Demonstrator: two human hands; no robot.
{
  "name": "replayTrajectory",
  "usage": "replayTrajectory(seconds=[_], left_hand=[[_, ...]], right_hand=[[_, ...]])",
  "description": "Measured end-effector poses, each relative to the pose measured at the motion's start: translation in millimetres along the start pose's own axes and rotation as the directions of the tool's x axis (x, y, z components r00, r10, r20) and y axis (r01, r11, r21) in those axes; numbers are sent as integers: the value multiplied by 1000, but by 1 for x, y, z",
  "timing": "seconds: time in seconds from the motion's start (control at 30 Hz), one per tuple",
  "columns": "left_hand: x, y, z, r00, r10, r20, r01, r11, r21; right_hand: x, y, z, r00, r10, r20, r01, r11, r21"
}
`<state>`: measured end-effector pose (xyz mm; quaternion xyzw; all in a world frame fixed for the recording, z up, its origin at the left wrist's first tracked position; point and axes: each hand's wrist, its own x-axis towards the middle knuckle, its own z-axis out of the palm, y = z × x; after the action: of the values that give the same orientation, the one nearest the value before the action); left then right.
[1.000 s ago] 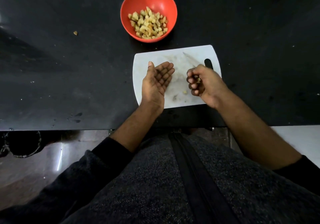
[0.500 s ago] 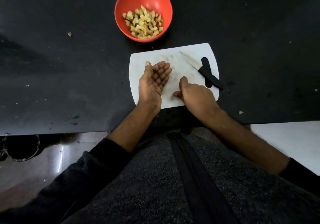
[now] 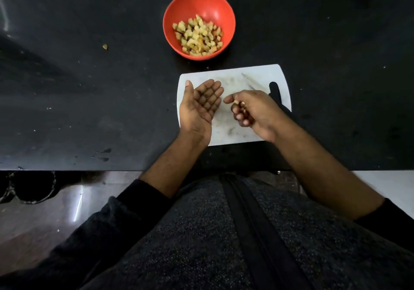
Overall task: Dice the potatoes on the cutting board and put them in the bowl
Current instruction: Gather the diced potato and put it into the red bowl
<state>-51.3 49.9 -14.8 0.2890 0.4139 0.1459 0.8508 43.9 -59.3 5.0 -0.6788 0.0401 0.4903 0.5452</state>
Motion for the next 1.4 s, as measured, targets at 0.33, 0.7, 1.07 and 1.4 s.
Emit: replayTrajectory(seconds=[0.33,0.7,1.07,1.4], left_hand=[[3,33,25,996,62,70,-46,975,-217],[44,106,52,978,208,11,-199,949,-242],[81,120,56,973,229,-26,-230,955,-189],[71,107,52,974,228,-9,-227,965,-130]], right_hand=[[8,-36,31,1000,-13,-14,20,631,776],[49,-107,69,986,-101,-130,163,699,696],[81,-132,74,985,-123,-118,166,847,504],[69,-120,61,936,-323,-140,352,882,313]])
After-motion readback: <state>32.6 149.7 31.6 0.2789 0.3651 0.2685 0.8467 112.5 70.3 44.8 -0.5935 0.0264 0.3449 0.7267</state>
